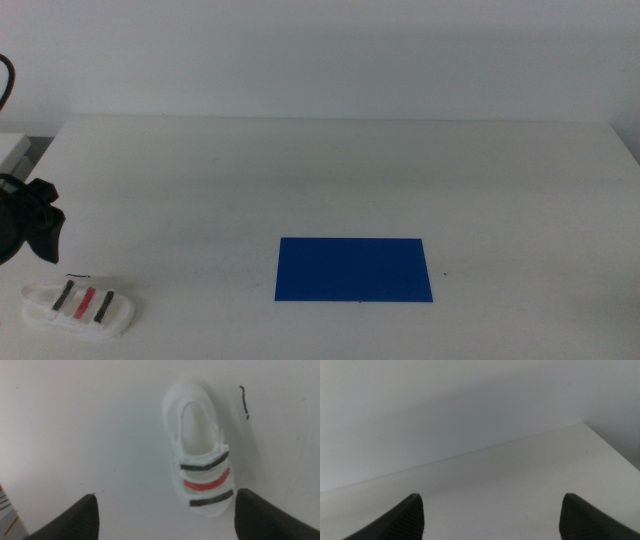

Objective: Use one arm to grab the shoe from the table and place it on the mat.

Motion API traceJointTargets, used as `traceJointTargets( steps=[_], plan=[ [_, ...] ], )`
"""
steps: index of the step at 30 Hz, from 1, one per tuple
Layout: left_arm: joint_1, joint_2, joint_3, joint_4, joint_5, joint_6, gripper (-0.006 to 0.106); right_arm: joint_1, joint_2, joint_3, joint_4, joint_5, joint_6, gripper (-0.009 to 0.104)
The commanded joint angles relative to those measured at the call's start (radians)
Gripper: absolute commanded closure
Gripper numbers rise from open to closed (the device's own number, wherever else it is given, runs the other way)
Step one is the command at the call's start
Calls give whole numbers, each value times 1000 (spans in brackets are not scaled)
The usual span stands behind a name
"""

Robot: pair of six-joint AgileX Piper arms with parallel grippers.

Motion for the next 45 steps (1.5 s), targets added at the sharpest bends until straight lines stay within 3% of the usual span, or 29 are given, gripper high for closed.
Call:
traceJointTargets(
  steps=[1,10,15,31,33,35,39,41,45],
  plan=[
    [1,-1,-6,8,-26,1,10,2,-5,2,-6,-8,-6,16],
    [10,8,-6,-42,-78,-25,10,2,-5,2,-6,-8,-6,16],
    [79,71,-6,-127,-70,-58,10,2,-5,2,-6,-8,-6,16],
    [81,322,-6,-127,-237,-108,12,2,-5,2,-6,-8,-6,16],
    [81,342,-6,-137,-250,-108,19,2,-5,2,-6,-8,-6,16],
    [81,347,-6,-145,-259,-108,33,2,-5,2,-6,-8,-6,16],
    [60,341,-28,-171,-237,-111,85,2,-5,2,-6,-8,-6,16],
    [5,345,-79,-139,-160,-188,102,2,-5,2,-6,-8,-6,16],
    [-169,347,-209,-132,-105,-331,102,2,-5,2,-6,-8,-6,16]
  ],
)
